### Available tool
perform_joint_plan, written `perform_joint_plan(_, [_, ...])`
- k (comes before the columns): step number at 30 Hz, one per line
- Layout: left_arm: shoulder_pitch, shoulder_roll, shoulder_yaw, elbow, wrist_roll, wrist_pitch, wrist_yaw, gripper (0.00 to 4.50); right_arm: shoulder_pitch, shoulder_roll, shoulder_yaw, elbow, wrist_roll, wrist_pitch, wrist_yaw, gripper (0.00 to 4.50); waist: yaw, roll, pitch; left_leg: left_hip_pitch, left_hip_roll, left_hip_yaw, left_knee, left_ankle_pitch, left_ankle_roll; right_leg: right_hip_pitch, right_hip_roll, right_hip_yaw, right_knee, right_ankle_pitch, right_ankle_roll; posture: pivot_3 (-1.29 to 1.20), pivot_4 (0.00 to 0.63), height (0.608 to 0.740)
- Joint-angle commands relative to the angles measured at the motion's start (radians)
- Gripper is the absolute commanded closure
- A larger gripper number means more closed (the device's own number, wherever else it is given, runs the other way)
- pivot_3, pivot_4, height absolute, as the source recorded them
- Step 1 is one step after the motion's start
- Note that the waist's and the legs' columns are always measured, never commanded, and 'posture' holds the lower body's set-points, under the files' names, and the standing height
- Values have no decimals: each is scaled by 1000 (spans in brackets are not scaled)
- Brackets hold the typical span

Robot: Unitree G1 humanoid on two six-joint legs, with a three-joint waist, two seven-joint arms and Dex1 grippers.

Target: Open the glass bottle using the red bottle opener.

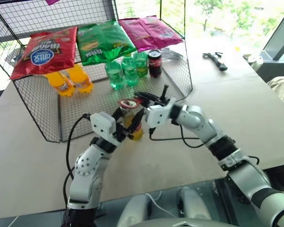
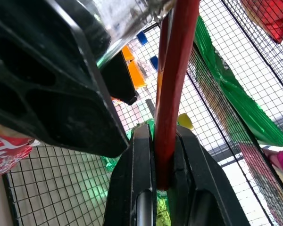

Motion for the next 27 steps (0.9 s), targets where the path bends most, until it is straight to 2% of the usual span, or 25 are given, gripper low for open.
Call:
perform_joint_plan(1, [2, -10, -15, 14, -2, 12, 5, 2367, 3, 10, 80, -25, -43, -70, 31, 4500, 3, 0, 0, 0, 0, 0, 0, 0, 0, 0, 0, 0, 0, 0, 0, 0, 150, 740])
perform_joint_plan(8, [-2, -16, -14, 18, -1, 13, 9, 2367, 20, 21, 99, 11, 0, -60, 99, 4500, 10, 1, -1, 2, 0, 0, 0, 0, 0, 3, 0, 0, 0, 0, 0, 0, 150, 740])
perform_joint_plan(13, [-7, -16, -15, 23, -1, 14, 6, 2367, 18, 34, 99, 70, 75, -60, 180, 4500, 10, 3, 0, 14, 0, 0, -3, 0, 0, 14, 1, 0, -2, 0, -1, 0, 150, 740])
perform_joint_plan(16, [-10, -16, -16, 27, -1, 14, 4, 2367, 3, 36, 100, 95, 66, -78, 181, 4500, 10, 5, -1, 15, 1, 0, -2, 0, 0, 16, 1, 0, -2, 0, -1, 0, 150, 740])
perform_joint_plan(27, [-25, -18, -20, 46, -3, 9, -2, 2367, -81, 13, 96, 190, -107, -165, 2, 4500, 9, 7, -3, 16, 1, 0, -3, 0, 0, 16, 1, 0, -2, 0, -1, 0, 150, 740])
